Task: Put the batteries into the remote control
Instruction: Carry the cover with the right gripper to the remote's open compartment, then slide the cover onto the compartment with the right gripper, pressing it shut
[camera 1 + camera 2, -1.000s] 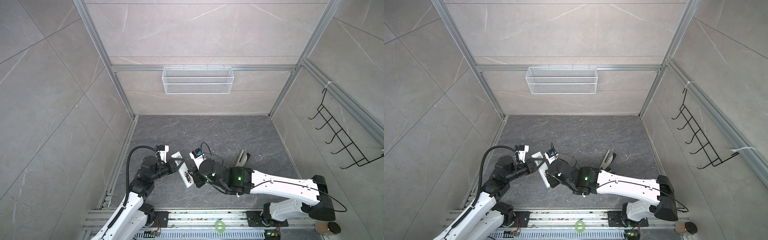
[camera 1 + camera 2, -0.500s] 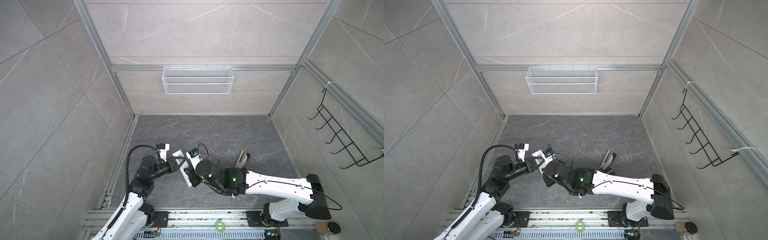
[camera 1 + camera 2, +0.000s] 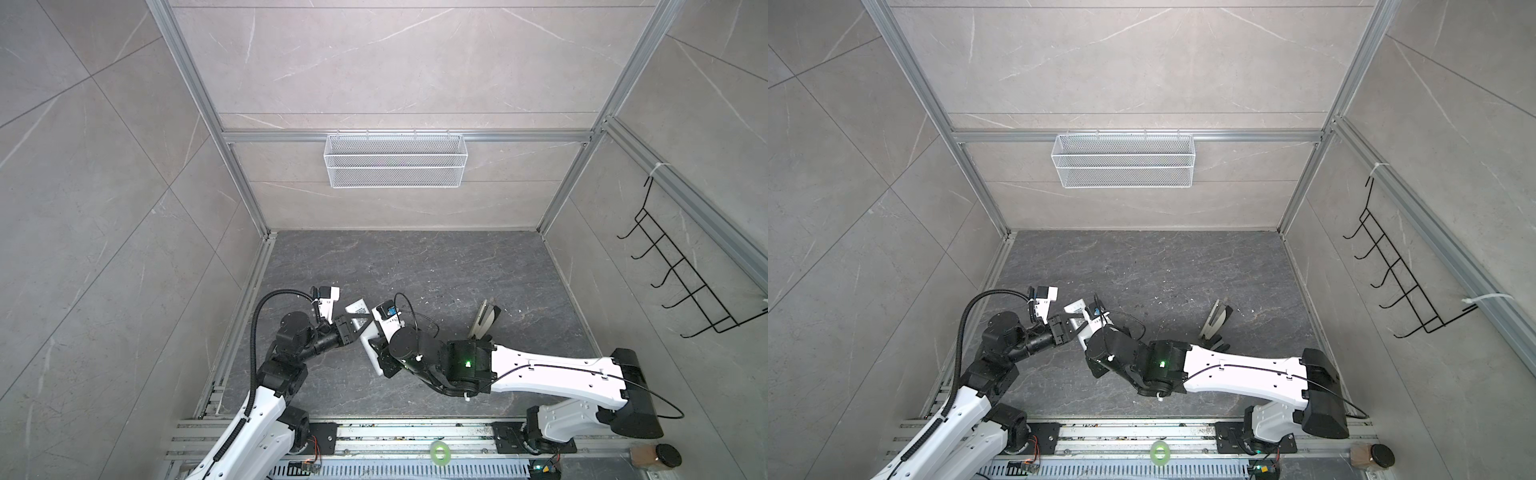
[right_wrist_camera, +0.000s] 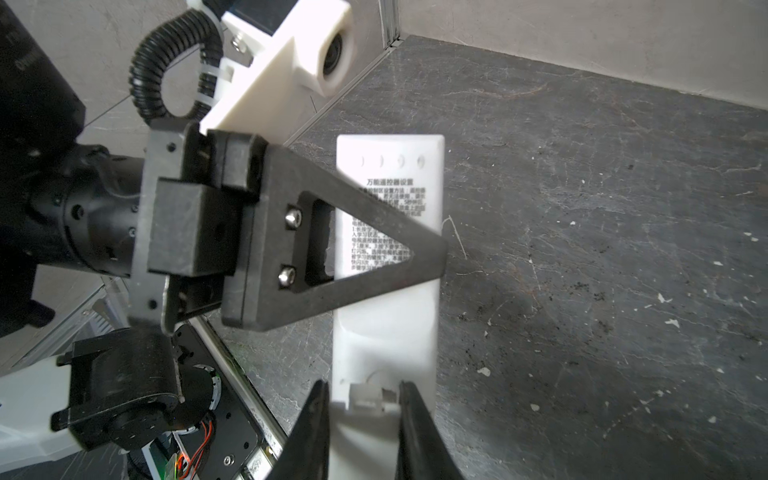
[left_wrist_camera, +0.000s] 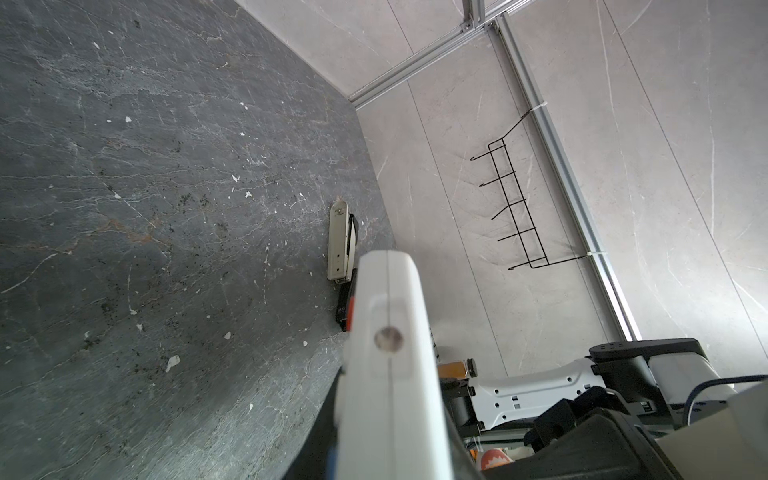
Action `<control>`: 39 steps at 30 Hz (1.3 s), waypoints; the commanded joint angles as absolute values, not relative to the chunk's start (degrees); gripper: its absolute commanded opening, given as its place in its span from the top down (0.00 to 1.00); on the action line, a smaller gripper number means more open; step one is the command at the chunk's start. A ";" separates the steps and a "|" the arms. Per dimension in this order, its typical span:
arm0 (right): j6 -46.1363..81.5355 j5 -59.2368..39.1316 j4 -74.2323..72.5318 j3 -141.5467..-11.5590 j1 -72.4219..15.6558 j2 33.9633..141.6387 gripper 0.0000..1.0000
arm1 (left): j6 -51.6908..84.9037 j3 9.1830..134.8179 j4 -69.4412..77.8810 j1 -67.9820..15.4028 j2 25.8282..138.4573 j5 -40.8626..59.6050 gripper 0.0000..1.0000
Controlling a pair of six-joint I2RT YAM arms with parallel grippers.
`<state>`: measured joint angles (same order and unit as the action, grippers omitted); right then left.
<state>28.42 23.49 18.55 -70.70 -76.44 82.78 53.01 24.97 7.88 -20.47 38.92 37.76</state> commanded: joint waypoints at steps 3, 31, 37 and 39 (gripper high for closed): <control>27.79 25.78 20.53 -70.16 -77.03 83.23 0.95 | 53.82 27.23 12.22 -20.21 38.29 39.46 1.00; 29.20 25.57 21.85 -68.89 -77.70 83.76 0.95 | 52.95 28.21 11.41 -20.13 38.69 39.33 1.00; 29.40 25.49 21.79 -68.38 -77.78 83.94 0.96 | 52.93 28.47 11.34 -20.15 38.63 39.38 1.00; 29.54 25.43 21.64 -68.12 -77.76 83.94 0.96 | 52.92 28.47 11.34 -20.13 38.58 39.39 1.00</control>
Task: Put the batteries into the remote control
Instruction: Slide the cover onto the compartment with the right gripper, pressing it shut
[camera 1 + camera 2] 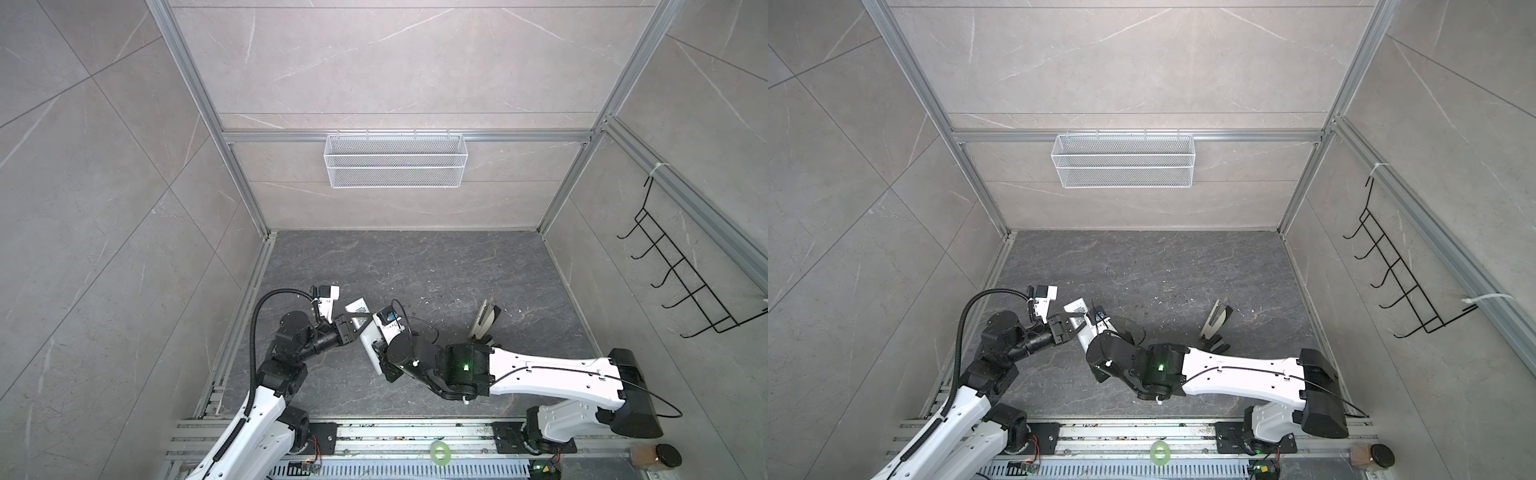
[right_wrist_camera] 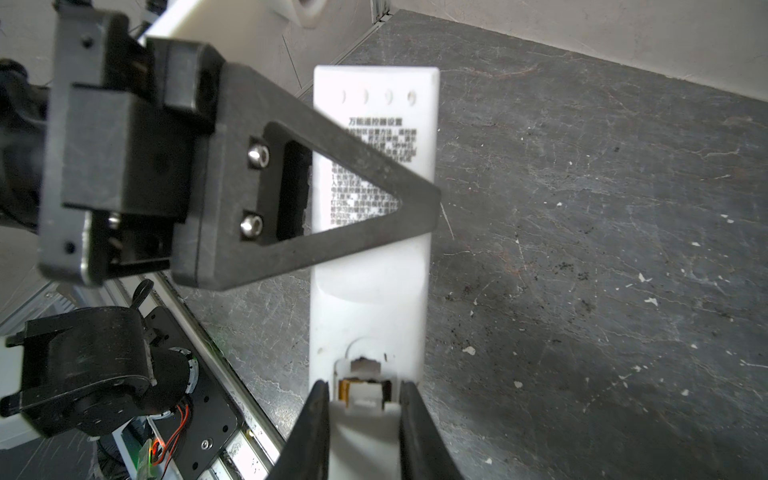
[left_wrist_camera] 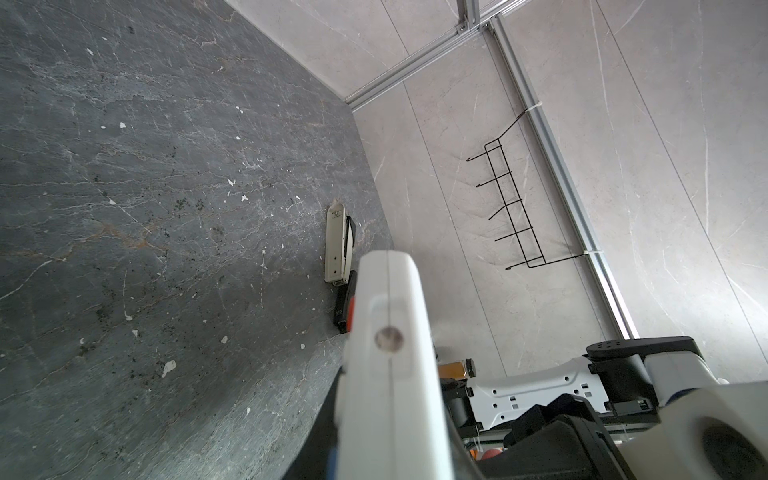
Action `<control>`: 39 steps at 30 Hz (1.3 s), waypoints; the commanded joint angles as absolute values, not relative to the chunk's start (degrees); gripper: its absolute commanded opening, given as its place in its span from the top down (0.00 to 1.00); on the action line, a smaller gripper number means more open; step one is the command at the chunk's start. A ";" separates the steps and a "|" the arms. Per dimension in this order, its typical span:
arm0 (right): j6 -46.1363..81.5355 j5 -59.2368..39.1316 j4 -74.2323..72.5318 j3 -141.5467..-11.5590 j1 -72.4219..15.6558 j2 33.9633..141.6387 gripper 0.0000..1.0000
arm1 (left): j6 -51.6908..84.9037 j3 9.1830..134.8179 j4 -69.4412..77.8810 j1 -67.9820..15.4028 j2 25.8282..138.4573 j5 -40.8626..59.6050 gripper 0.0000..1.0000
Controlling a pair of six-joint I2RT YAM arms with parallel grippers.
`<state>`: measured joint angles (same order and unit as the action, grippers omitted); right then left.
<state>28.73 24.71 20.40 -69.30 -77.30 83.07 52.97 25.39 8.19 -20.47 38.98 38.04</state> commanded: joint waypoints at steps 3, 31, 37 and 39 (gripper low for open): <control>29.57 25.40 21.43 -67.94 -77.95 84.09 0.95 | 53.00 28.45 11.30 -20.18 38.50 39.33 1.00; 30.97 25.87 21.86 -68.47 -78.10 79.81 0.47 | 52.85 28.26 10.81 -20.20 38.35 39.46 1.00; 33.83 27.81 23.07 -67.23 -77.97 76.49 0.47 | 52.47 28.17 10.11 -20.14 38.05 39.29 1.00; 33.69 27.98 24.29 -67.88 -77.80 76.93 0.47 | 52.47 28.03 10.27 -20.14 38.17 39.33 1.00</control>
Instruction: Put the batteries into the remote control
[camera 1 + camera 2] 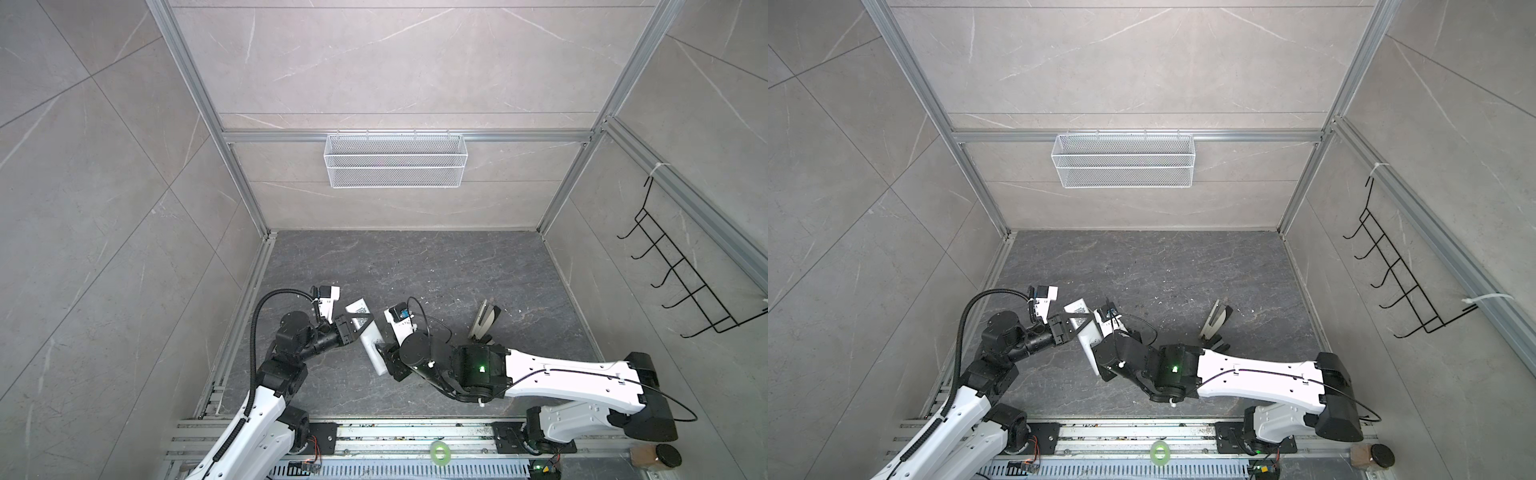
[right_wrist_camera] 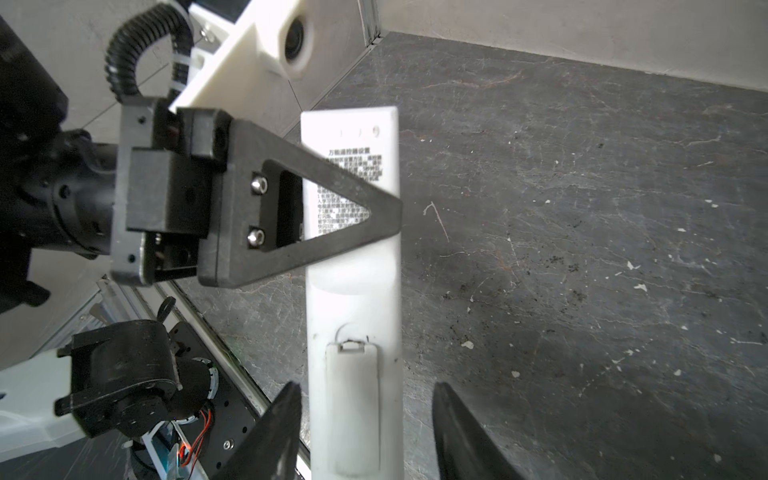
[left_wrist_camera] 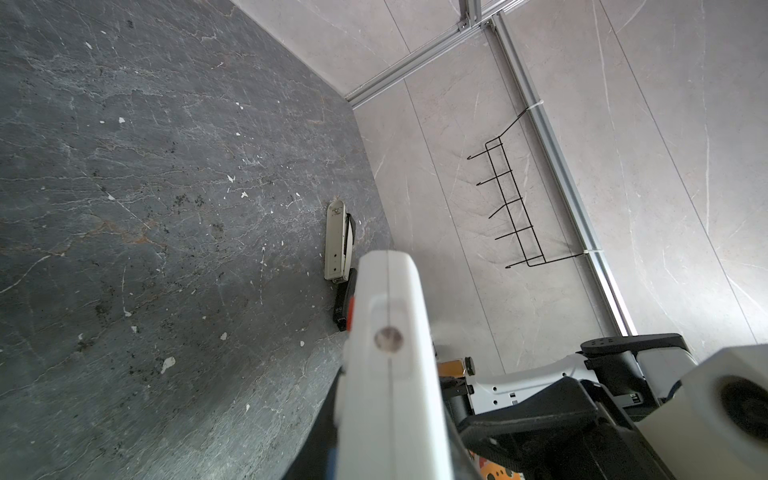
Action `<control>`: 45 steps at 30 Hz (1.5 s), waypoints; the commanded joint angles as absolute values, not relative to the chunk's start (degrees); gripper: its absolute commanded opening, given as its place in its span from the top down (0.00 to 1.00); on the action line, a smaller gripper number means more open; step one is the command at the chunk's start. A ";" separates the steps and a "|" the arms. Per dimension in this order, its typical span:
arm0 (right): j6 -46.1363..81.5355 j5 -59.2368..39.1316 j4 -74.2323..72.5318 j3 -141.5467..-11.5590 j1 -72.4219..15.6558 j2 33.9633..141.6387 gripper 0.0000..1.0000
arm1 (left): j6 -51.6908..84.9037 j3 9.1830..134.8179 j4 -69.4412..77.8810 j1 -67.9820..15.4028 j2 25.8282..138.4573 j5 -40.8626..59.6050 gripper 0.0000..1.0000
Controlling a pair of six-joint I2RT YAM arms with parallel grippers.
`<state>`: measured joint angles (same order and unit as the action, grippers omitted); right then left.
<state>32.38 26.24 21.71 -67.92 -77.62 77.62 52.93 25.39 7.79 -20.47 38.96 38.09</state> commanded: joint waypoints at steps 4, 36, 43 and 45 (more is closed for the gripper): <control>33.61 27.89 25.47 -68.97 -77.70 78.81 0.48 | 52.65 28.12 10.50 -20.15 38.26 39.41 1.00; 34.88 23.38 26.99 -69.88 -73.21 79.36 0.50 | 42.79 34.09 -8.32 -20.13 38.87 31.73 1.00; 32.56 24.41 24.62 -64.67 -73.22 72.34 0.43 | 34.31 43.66 -30.00 -20.22 46.50 16.12 1.00; 31.76 24.67 24.31 -62.89 -73.21 70.30 0.42 | 33.53 45.89 -33.08 -20.38 49.43 12.97 1.00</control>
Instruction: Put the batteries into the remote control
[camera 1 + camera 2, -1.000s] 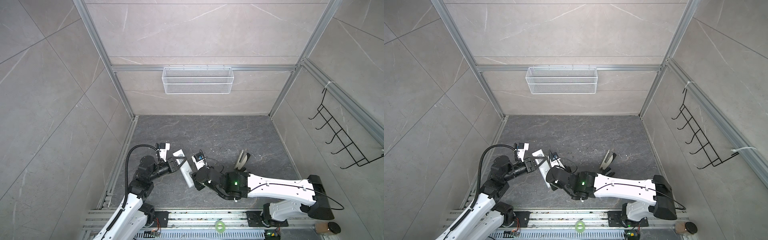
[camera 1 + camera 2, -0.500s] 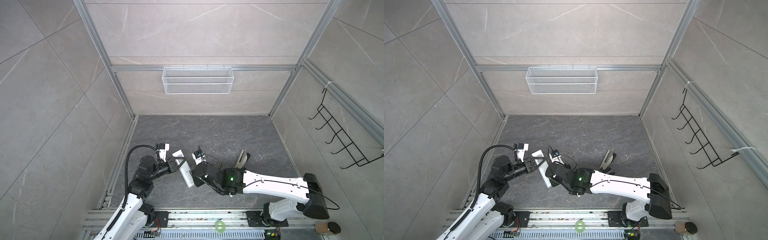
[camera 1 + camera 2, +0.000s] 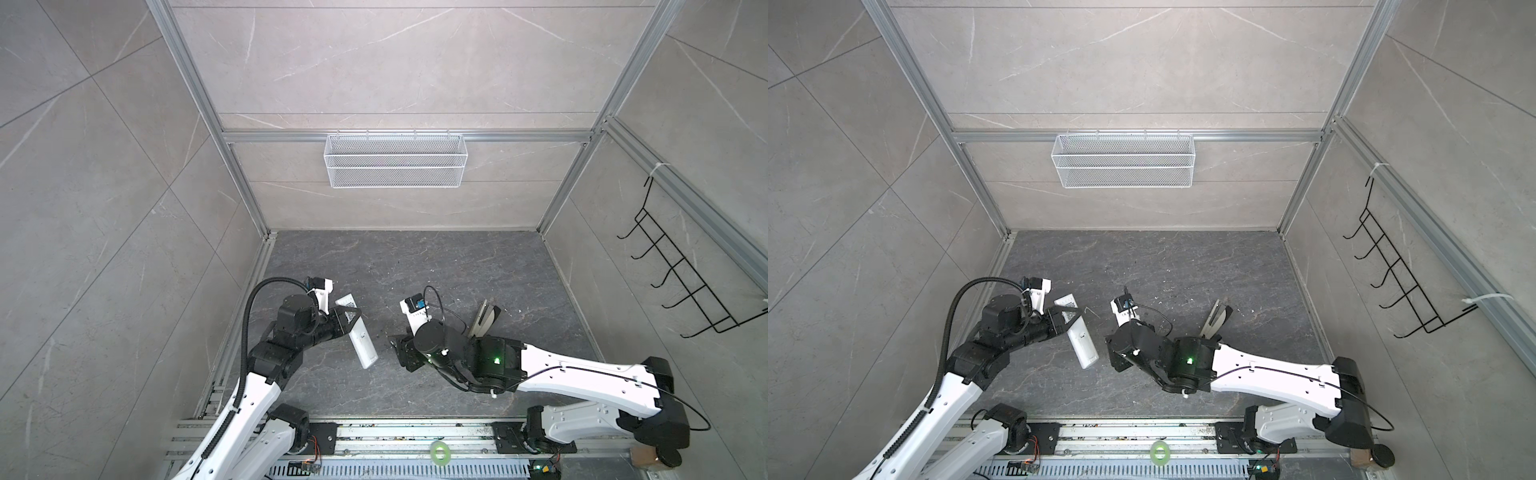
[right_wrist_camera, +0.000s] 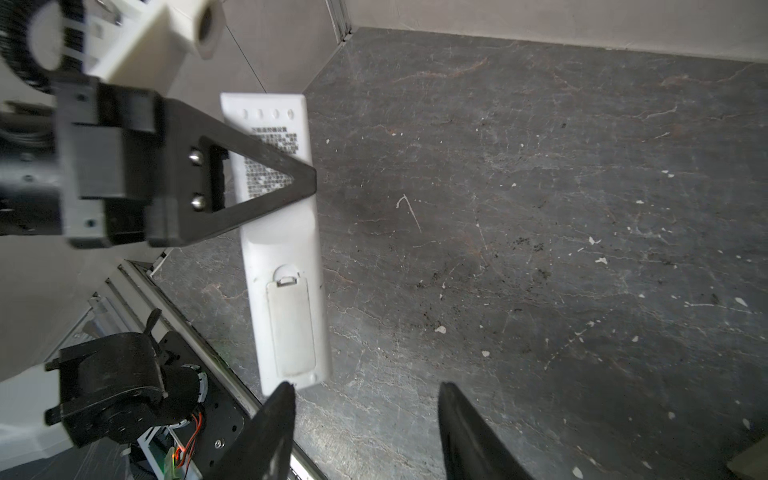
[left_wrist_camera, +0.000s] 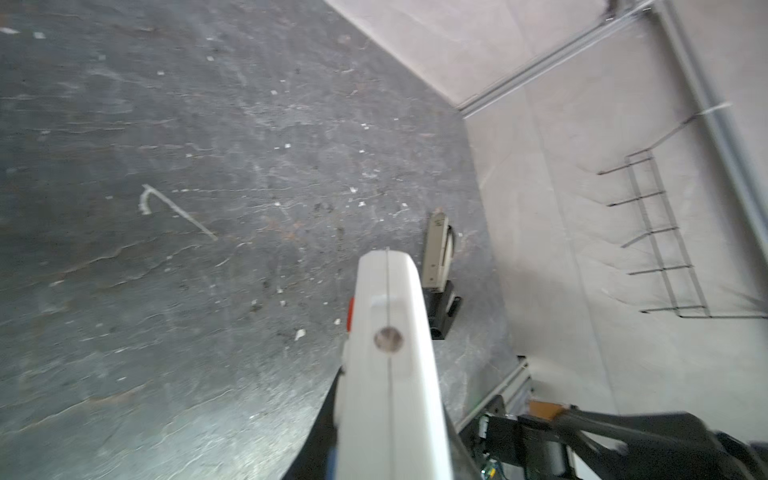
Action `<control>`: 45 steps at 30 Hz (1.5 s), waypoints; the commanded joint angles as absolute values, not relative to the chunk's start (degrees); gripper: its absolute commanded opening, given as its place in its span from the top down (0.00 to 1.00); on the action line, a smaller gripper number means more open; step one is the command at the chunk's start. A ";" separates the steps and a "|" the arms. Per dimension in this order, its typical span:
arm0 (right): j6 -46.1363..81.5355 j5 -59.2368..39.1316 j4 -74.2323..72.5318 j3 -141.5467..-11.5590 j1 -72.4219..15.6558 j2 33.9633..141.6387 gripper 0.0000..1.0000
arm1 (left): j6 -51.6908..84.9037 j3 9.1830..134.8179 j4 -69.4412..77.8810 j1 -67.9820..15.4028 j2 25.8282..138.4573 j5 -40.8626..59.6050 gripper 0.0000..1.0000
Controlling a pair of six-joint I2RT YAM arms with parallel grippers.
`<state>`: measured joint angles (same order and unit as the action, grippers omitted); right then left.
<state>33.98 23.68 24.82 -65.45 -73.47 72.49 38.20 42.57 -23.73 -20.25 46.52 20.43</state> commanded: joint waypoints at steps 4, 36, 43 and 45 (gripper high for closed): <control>29.19 25.77 23.65 -58.67 -73.26 64.90 0.39 | 31.62 50.97 -40.38 -22.24 55.05 3.55 1.00; 18.76 29.26 25.88 -46.51 -72.42 46.18 0.30 | 34.87 78.20 -57.90 -34.25 107.30 -32.24 1.00; 16.01 29.49 26.19 -49.30 -72.18 49.39 0.31 | 34.54 83.97 -57.70 -34.67 114.84 -31.49 1.00; 15.91 29.85 26.30 -49.24 -72.20 48.78 0.31 | 34.58 84.78 -57.49 -35.09 115.68 -31.38 1.00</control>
